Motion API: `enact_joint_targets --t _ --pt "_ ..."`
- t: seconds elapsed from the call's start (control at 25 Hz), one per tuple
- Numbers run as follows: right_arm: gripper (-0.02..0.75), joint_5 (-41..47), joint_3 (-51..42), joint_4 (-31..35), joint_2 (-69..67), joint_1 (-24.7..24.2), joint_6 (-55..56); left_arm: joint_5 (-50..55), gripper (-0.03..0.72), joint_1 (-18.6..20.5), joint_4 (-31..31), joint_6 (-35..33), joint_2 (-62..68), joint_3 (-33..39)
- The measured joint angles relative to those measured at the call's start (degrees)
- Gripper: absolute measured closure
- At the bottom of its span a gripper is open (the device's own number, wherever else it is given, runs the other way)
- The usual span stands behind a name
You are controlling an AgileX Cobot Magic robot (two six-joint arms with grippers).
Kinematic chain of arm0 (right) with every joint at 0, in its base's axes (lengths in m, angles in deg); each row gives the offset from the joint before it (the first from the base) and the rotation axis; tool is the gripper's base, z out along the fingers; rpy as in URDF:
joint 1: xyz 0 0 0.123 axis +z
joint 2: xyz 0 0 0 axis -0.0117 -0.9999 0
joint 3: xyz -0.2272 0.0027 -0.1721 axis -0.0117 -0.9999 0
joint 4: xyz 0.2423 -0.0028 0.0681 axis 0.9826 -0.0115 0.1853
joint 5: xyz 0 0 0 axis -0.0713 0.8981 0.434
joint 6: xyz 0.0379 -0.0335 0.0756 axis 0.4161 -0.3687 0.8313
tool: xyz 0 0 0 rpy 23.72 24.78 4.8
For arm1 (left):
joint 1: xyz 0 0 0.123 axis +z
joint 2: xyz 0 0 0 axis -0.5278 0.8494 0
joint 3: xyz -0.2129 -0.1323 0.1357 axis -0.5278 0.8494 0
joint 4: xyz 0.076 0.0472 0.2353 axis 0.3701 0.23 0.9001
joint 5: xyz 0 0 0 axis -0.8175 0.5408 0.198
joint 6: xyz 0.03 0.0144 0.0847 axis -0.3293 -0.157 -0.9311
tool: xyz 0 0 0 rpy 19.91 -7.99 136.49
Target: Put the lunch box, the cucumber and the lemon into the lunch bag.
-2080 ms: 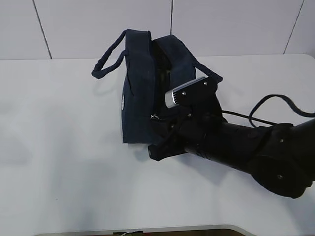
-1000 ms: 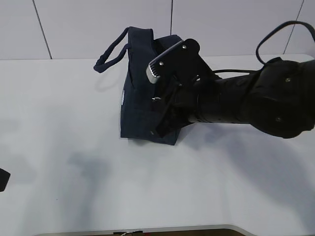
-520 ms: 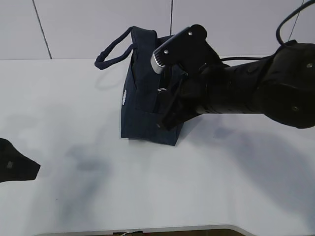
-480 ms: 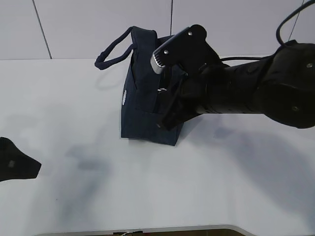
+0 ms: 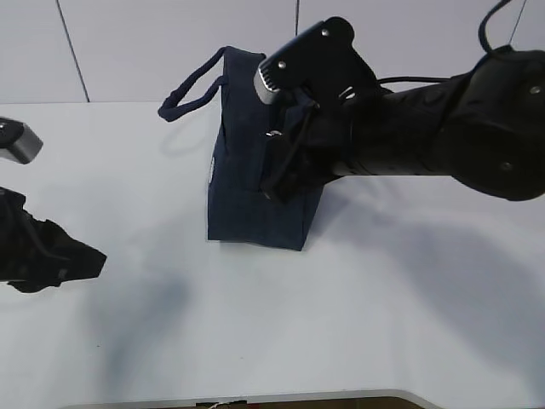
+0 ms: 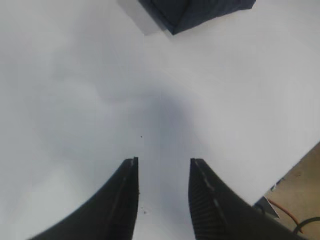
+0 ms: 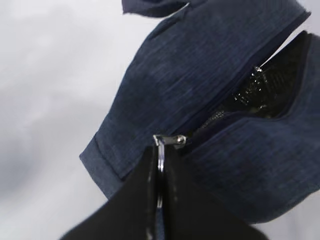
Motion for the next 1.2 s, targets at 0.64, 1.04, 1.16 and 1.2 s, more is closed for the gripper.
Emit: enact_joint_targets --t 0.64,1.04,1.16,1.2 --pt "0.733 3.40 2.26 0.00 0.34 0.00 0.00 0.81 0.354 0.00 -51.23 -55.95 11.66 -0.60" --pt "0.733 4.49 2.26 0.00 0.96 0.00 0.00 3.43 0.326 -2.34 -55.49 -67.34 17.92 -4.33" --pt "0.733 4.79 2.26 0.00 0.96 0.00 0.00 3.43 0.326 -4.80 -55.60 -67.74 19.64 -7.37" --pt "0.733 4.94 2.26 0.00 0.96 0.00 0.00 3.27 0.326 -5.63 -55.60 -67.90 20.27 -8.46"
